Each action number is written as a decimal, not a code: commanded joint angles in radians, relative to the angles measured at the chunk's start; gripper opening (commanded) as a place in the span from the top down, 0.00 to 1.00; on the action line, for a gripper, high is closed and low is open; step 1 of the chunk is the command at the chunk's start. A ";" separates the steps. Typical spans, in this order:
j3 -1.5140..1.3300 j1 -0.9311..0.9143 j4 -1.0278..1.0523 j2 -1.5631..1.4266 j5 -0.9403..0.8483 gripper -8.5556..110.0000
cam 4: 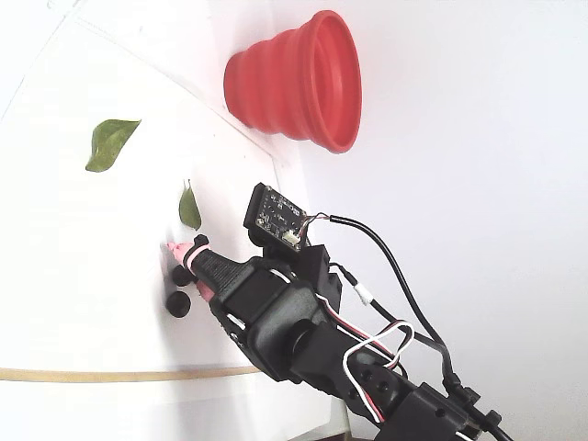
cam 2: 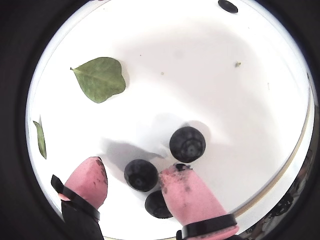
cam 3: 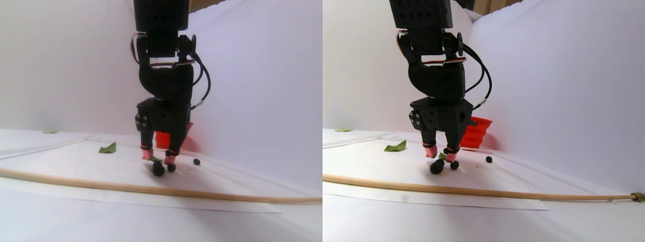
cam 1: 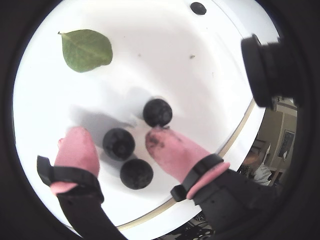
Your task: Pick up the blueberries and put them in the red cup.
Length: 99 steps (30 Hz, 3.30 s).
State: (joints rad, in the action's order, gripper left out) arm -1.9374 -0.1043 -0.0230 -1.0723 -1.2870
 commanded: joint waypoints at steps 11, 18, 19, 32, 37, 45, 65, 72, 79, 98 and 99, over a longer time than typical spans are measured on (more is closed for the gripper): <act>0.048 0.006 -0.038 0.006 0.034 0.75; 0.051 0.014 -0.041 0.021 0.051 0.75; 0.051 0.015 -0.041 0.023 0.054 0.75; 0.037 0.015 -0.051 0.028 0.048 0.80; 0.029 0.017 -0.057 0.028 0.046 0.80; 0.026 0.018 -0.057 0.015 0.035 0.82; -0.009 -0.011 -0.071 -0.138 -0.077 0.82; -0.014 -0.018 -0.071 -0.186 -0.110 0.82; -0.017 -0.032 -0.072 -0.236 -0.155 0.82; 0.020 -0.078 -0.189 -0.258 -0.325 0.82; 0.023 -0.080 -0.192 -0.258 -0.331 0.82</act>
State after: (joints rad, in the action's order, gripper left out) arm -1.9666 -0.1473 -0.1810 -1.2103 -1.5984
